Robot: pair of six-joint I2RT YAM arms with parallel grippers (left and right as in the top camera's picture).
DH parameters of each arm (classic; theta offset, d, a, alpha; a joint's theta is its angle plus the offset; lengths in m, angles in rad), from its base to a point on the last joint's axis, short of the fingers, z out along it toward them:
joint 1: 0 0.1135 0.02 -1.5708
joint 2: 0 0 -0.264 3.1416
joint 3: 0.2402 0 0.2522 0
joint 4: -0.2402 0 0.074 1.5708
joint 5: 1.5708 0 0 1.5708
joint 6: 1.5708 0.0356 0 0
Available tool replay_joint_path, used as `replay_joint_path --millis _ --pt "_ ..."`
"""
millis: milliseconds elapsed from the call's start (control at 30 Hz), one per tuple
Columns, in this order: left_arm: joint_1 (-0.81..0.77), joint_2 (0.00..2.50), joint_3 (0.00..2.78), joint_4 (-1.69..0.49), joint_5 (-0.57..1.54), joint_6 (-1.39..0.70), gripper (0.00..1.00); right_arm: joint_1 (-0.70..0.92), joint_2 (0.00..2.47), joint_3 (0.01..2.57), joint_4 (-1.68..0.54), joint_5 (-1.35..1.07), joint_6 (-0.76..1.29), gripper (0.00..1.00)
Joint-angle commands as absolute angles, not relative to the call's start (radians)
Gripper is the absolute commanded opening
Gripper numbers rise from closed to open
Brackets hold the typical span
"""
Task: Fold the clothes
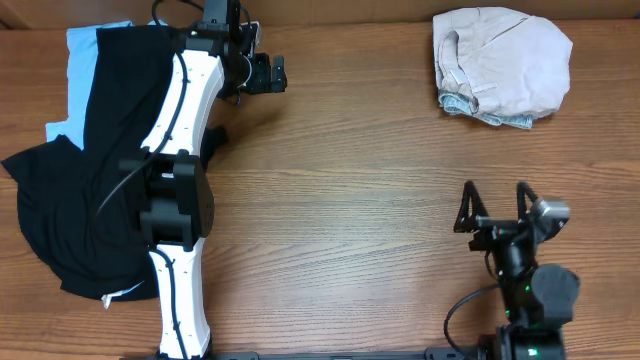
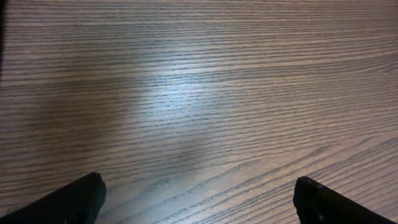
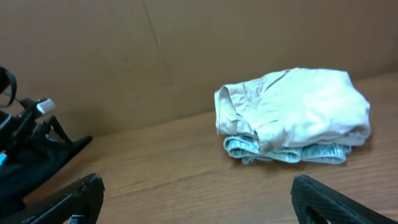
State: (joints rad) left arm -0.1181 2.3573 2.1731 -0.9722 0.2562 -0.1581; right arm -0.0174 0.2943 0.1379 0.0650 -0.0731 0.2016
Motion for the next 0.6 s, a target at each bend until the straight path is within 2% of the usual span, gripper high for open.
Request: replay_joint_path --millis 0,200,567 --pt "-0.122 2.368 2.188 -0.971 0.251 -0.154 1.00 -0.017 0.244 0.064 0.089 -0.064 0.218 1.00" --pt "-0.123 2.368 2.188 -0.971 0.251 -0.154 1.00 -0.017 0.175 0.008 0.088 -0.064 0.218 1.00" --pt "-0.122 2.368 2.188 -0.971 0.251 -0.154 1.00 -0.015 0.053 0.008 -0.073 -0.068 0.217 1.00"
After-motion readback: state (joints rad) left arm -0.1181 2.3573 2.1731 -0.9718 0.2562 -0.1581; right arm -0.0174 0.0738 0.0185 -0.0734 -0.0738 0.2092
